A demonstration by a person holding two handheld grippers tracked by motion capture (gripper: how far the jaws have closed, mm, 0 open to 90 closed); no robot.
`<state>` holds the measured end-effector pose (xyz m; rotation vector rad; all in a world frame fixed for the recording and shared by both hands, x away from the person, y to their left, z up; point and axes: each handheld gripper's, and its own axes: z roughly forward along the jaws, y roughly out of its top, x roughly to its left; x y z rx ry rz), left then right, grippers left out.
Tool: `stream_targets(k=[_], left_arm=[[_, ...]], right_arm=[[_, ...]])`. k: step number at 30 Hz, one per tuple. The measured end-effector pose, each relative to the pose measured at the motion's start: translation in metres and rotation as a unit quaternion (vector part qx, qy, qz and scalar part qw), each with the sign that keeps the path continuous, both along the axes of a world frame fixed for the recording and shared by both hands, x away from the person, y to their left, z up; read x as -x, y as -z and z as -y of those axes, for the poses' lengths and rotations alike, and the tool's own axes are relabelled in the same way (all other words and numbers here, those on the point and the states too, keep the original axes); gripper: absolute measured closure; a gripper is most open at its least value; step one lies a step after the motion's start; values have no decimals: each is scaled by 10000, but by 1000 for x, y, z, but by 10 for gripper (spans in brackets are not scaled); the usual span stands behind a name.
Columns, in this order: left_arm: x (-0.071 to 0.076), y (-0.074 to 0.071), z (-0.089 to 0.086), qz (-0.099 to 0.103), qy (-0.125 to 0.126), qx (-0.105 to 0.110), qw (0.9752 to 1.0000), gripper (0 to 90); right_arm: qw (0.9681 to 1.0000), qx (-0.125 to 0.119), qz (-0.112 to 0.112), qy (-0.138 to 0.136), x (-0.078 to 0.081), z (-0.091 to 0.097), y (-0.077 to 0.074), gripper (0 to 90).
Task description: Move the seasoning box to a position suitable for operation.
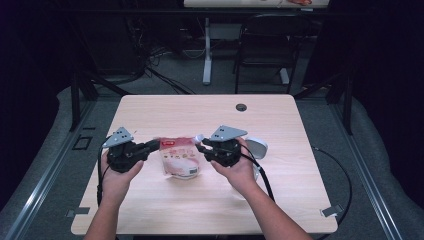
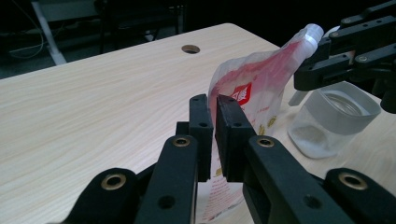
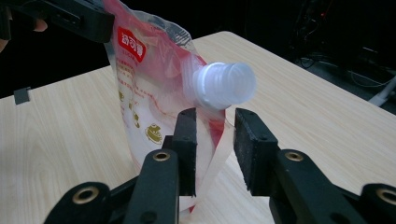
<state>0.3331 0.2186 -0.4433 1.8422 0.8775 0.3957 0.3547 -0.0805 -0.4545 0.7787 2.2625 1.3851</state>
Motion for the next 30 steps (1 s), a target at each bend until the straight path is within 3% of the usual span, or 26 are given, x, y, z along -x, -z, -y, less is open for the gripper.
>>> stream_targets(k=[8, 17, 30], left_arm=[[5, 0, 14, -36, 296, 75, 9995, 869], [15, 0, 24, -94, 527, 121, 9985, 874], [21, 1, 39, -100, 711, 120, 9973, 882]], right_arm=[[9999, 7, 98, 77, 22, 23, -4, 738], [9999, 15, 121, 107, 41, 36, -4, 738], [9997, 4, 149, 210, 52, 51, -2, 737]])
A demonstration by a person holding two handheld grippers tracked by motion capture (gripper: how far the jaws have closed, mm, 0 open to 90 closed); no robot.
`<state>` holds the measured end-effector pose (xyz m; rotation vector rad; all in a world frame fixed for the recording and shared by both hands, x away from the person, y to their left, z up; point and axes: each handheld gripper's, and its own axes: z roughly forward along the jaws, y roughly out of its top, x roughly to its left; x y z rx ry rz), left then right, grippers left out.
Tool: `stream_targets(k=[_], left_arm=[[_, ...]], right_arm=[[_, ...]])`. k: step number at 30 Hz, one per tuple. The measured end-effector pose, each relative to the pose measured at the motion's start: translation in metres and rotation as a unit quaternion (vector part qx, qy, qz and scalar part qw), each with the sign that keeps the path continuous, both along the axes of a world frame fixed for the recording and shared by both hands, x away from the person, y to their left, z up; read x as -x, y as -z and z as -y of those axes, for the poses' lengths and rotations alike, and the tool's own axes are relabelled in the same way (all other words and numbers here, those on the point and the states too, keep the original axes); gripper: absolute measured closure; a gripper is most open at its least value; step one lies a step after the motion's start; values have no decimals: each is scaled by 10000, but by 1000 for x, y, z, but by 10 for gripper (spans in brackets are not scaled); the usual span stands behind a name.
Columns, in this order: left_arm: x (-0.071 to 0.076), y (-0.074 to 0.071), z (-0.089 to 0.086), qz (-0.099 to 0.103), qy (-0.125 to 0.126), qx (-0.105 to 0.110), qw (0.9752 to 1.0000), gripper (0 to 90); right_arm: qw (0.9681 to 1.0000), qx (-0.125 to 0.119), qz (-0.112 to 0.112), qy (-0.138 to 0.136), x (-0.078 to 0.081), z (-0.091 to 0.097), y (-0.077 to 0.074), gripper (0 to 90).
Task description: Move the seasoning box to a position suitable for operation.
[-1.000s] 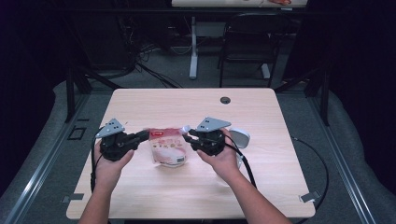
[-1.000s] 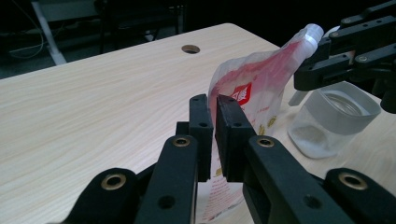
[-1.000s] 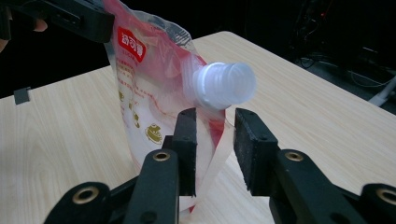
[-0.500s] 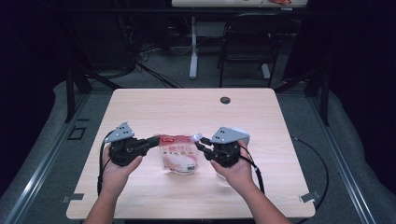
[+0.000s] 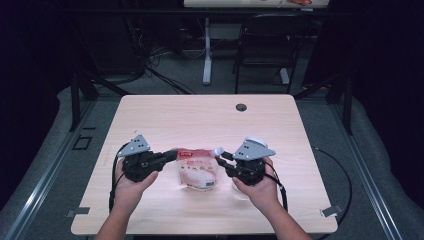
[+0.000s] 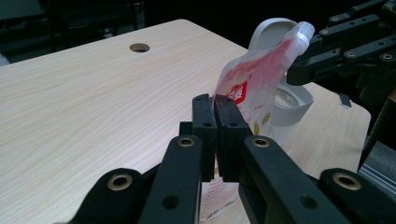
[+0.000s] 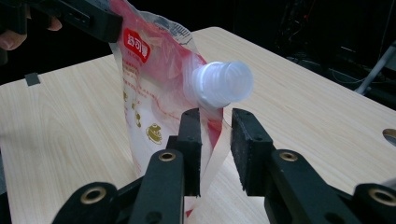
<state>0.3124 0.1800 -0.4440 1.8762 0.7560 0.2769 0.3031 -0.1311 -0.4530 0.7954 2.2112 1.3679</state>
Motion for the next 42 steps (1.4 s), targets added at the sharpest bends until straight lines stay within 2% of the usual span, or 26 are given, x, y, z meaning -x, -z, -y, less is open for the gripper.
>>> stream_targets(k=[7, 11, 13, 15, 24, 34, 37, 42], left_arm=[[2, 4, 8, 32, 61, -36, 10000, 883], [1, 6, 10, -45, 190, -141, 9997, 876], [2, 7, 11, -66, 256, -91, 9996, 874], [2, 6, 10, -59, 291, -129, 9995, 863], [2, 7, 9, -84, 360, -39, 9993, 790], [4, 3, 6, -102, 428, -40, 9990, 691], [4, 1, 4, -104, 441, -53, 9990, 684], [6, -3, 0, -78, 403, -19, 9992, 677]], right_arm=[[10000, -36, -35, 87, 7, 8, 6, 736], [10000, 57, -23, 74, 11, 11, 7, 727], [10000, 42, -24, 70, 11, 12, 8, 726], [10000, -5, -66, 12, 12, 15, 8, 722], [9997, -79, -170, -165, 12, 19, 8, 687], [9990, 15, -217, -383, 13, 26, -6, 670], [9990, 122, -199, -394, 14, 25, -8, 670], [9987, 168, -144, -461, 17, 23, -13, 669]])
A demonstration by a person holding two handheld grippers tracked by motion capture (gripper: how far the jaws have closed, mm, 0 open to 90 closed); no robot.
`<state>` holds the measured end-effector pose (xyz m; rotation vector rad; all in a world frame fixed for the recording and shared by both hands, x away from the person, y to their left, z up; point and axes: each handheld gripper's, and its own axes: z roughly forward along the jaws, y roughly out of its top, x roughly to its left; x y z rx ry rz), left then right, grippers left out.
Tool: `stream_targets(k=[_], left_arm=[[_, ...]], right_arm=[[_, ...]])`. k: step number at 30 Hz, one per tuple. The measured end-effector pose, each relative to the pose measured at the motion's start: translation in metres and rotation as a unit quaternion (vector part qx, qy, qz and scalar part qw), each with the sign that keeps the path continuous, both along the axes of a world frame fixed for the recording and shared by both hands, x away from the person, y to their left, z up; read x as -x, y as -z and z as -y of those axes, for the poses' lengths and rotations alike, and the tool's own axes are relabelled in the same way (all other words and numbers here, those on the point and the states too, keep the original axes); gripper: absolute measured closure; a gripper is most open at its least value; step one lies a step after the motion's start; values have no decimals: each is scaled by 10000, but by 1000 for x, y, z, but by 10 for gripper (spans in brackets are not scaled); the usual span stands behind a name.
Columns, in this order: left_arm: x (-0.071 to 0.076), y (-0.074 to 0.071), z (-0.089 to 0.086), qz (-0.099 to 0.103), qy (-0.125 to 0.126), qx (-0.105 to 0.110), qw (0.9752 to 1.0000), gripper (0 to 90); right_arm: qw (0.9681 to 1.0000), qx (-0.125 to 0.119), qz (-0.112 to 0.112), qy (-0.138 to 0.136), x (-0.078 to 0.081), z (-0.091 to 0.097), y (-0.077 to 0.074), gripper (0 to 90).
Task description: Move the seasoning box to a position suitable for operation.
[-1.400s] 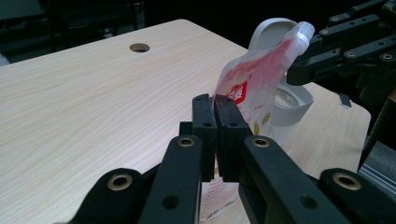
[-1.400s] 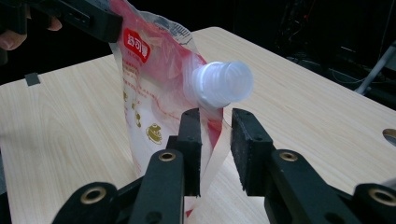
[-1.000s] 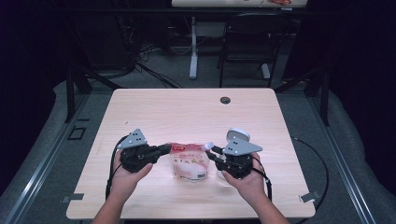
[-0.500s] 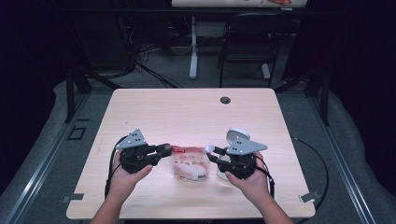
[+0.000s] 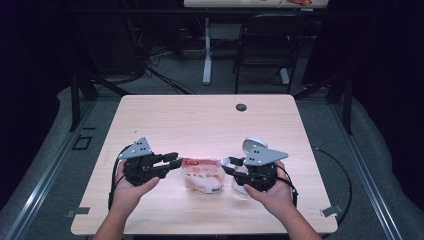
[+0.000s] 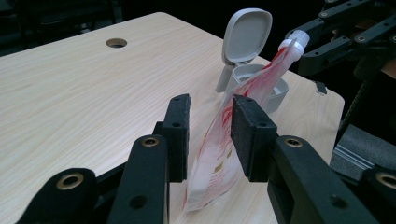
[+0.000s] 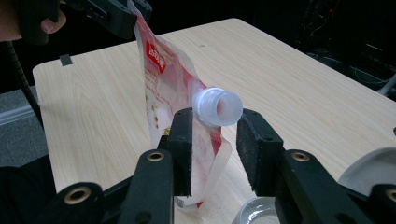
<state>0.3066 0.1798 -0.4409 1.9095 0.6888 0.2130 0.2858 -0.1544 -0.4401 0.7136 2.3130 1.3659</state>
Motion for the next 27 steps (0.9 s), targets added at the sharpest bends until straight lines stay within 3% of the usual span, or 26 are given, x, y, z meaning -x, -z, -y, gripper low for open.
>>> stream_targets(k=[17, 27], left_arm=[[1, -6, -10, -24, -191, 1, 9998, 596], [-1, -8, -21, -12, -306, -18, 9995, 625]], right_arm=[[9997, 50, 180, -154, 7, 2, -23, 657], [9991, 209, 133, -348, -8, -18, -34, 642]])
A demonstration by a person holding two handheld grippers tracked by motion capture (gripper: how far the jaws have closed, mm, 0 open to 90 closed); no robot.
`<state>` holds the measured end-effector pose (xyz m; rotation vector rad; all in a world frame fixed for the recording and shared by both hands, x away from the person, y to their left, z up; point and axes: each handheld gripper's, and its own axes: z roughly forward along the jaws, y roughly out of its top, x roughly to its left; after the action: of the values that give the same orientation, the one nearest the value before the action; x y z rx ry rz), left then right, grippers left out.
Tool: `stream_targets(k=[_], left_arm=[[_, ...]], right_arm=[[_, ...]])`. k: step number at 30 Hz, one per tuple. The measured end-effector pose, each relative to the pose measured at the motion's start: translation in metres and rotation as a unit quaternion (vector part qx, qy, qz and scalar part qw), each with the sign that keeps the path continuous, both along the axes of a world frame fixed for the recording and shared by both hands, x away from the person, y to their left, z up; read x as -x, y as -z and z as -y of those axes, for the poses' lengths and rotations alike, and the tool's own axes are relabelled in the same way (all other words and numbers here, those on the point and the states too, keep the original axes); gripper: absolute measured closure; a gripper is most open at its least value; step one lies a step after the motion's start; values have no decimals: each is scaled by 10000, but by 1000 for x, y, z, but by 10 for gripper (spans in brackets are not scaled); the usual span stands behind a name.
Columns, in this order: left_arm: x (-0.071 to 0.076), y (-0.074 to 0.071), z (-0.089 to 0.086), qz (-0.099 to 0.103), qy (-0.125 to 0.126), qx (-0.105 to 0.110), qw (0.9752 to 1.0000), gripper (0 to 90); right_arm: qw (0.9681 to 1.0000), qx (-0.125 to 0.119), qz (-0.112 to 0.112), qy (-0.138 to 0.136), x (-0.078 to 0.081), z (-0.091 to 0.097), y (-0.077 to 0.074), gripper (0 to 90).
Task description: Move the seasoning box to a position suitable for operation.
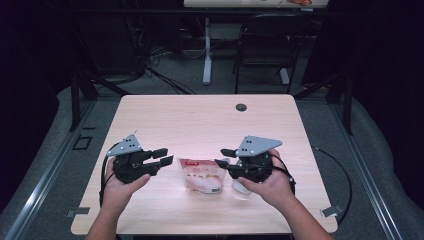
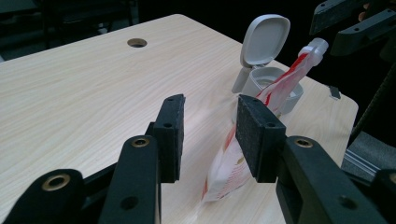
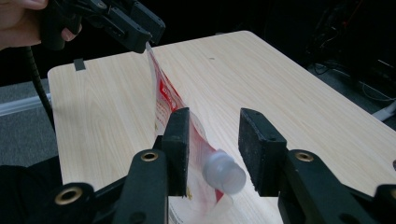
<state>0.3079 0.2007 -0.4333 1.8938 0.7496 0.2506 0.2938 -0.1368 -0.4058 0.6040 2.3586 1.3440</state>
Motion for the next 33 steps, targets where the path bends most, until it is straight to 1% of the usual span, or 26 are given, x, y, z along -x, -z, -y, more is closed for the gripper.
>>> stream_targets(k=[1, 2, 3, 6, 8, 12, 15, 16, 20, 23, 25, 29, 33], left_arm=[[0, 0, 0, 0, 0, 0, 10000, 628], [0, 0, -1, -4, -6, -15, 10000, 632], [0, 0, -2, 0, -12, 6, 10000, 632], [-1, 0, -4, 3, -56, -19, 10000, 647], [-1, 0, -5, 14, -78, -61, 10000, 648], [-1, -1, -7, 19, -133, -117, 9998, 655], [0, -2, -8, 53, -162, -83, 9998, 659], [0, -2, -9, 73, -165, -82, 9998, 667], [0, -2, -10, 74, -175, -104, 9998, 668], [-1, -1, -11, 65, -198, -133, 9997, 667], [-1, -1, -11, 73, -208, -135, 9997, 668], [-1, -2, -13, 93, -226, -123, 9996, 669], [-1, -2, -14, 94, -237, -130, 9996, 671]], right_arm=[[10000, 0, 0, 0, 0, 0, 0, 642], [10000, 57, -26, -50, -3, -5, -1, 644], [10000, 57, -26, -50, -3, -5, -1, 644], [9997, 158, -55, -150, -6, -13, -2, 653], [9997, 174, -50, -147, -7, -15, -2, 653], [9994, 239, -47, -238, -10, -23, -5, 664], [9991, 301, -52, -310, -12, -30, -6, 666], [9986, 367, -56, -368, -14, -35, -7, 667], [9983, 416, -73, -409, -16, -42, -8, 669], [9976, 493, -71, -476, -18, -49, -9, 671], [9964, 641, -70, -559, -20, -56, -10, 675], [9959, 670, -84, -595, -21, -61, -10, 678], [9951, 750, -127, -632, -24, -64, -9, 689]])
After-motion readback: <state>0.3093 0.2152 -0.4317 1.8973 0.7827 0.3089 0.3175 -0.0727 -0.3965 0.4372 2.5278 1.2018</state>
